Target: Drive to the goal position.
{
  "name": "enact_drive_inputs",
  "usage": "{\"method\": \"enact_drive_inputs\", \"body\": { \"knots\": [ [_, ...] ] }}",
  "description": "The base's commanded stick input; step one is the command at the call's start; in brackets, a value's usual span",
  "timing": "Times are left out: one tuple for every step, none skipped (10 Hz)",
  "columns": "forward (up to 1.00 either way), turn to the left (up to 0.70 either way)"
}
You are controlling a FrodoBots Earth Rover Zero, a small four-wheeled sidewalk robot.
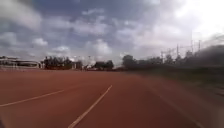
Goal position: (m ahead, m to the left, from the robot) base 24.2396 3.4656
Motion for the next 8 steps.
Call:
{"method": "enact_drive_inputs", "body": {
  "knots": [
    [0.70, 0.00],
    [0.70, 0.00],
    [0.70, 0.00],
    [0.70, 0.00],
    [0.70, 0.00],
    [0.70, 0.00],
    [0.70, 0.00],
    [0.70, 0.00]
  ]
}}
